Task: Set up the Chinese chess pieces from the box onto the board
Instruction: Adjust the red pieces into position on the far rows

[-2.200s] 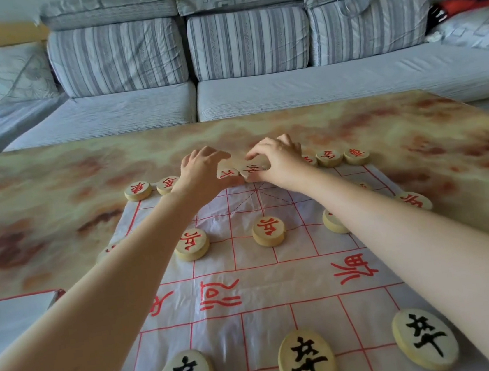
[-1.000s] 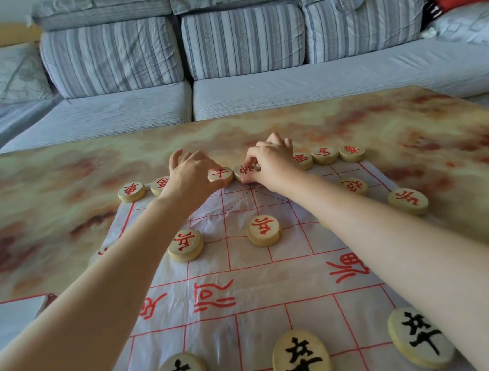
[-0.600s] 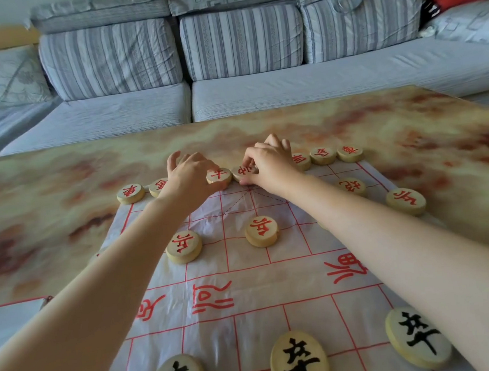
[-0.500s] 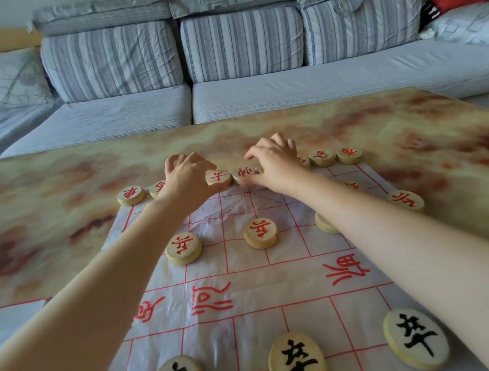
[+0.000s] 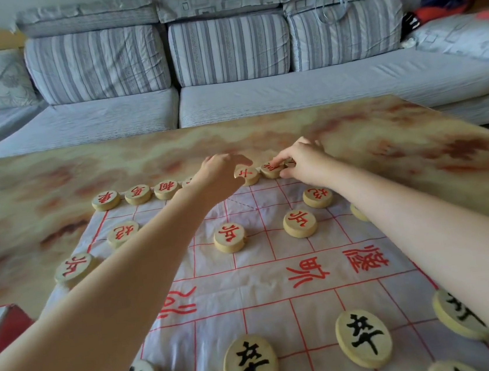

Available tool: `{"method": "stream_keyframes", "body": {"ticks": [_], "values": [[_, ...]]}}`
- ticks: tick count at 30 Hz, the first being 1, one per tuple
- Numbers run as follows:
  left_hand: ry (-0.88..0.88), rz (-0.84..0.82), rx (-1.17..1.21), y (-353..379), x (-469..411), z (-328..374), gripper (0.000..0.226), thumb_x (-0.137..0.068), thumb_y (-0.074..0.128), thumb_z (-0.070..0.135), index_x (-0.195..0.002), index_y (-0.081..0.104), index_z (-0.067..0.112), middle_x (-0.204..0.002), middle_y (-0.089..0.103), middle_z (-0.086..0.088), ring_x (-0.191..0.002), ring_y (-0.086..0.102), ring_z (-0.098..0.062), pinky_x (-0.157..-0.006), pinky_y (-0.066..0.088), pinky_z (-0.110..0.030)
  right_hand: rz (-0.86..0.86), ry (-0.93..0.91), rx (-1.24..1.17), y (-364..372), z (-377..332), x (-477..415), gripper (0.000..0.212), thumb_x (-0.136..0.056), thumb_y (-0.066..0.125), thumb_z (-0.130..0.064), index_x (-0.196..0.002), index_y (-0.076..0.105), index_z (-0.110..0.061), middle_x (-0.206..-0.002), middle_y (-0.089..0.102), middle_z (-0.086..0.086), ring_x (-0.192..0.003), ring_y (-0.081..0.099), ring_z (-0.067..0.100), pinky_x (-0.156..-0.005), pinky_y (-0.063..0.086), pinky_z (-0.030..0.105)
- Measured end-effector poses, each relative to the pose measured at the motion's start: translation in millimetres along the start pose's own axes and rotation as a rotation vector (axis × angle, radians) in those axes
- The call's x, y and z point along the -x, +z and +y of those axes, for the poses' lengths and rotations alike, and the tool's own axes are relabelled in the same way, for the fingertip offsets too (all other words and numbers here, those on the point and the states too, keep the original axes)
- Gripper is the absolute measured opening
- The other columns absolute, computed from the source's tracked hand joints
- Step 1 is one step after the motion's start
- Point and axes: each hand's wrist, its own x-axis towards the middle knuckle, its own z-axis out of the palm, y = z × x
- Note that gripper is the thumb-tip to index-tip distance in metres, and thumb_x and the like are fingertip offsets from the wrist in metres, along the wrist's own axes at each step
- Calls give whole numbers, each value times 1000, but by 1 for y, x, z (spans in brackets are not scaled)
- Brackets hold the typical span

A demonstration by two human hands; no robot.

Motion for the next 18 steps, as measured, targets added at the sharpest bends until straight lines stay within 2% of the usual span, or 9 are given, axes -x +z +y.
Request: {"method": "stream_keyframes", "body": {"ticks": [4,6,11,15,18], "values": [[24,-17,2,1,2,-1,42,-83,53,2,-119,60,22,-124,61,-1,-116,54,-22,-97,38,-28,24,-53,49,1,-1,1,28,-89,58,-23,-116,63,-31,-128,41,9,-121,35,32,-104,21,29],[44,-5,12,1,3,-3,38,-84,55,2,-117,62,20,-123,62,-3,-115,55,-23,-96,40,-29,51,-67,50,2,-1,0,25,-89,58,-23,-113,65,-29,-126,41,9,-121,36,30,-102,20,27],[56,30,-2,5,0,-3,31,-83,64,20,-114,64,19,-112,64,-8,-107,56,-25,-96,39,-33,92,-147,144,7,-3,-5,22,-88,60,-28,-108,66,-23,-113,58,4,-116,37,25,-92,25,32],[25,75,-104,13,-5,-3,39,-82,60,41,-116,62,22,-116,57,-9,-116,47,-27,-105,26,-34,124,-175,191,12,-3,-7,24,-86,62,-31,-106,66,-21,-110,57,5,-114,37,26,-89,23,32],[-16,100,-130,17,-8,-4,40,-81,60,47,-112,61,21,-116,55,-8,-118,44,-26,-105,23,-33,127,-176,205,13,-2,-8,24,-86,62,-31,-109,65,-22,-112,54,5,-114,36,26,-90,21,33]]}}
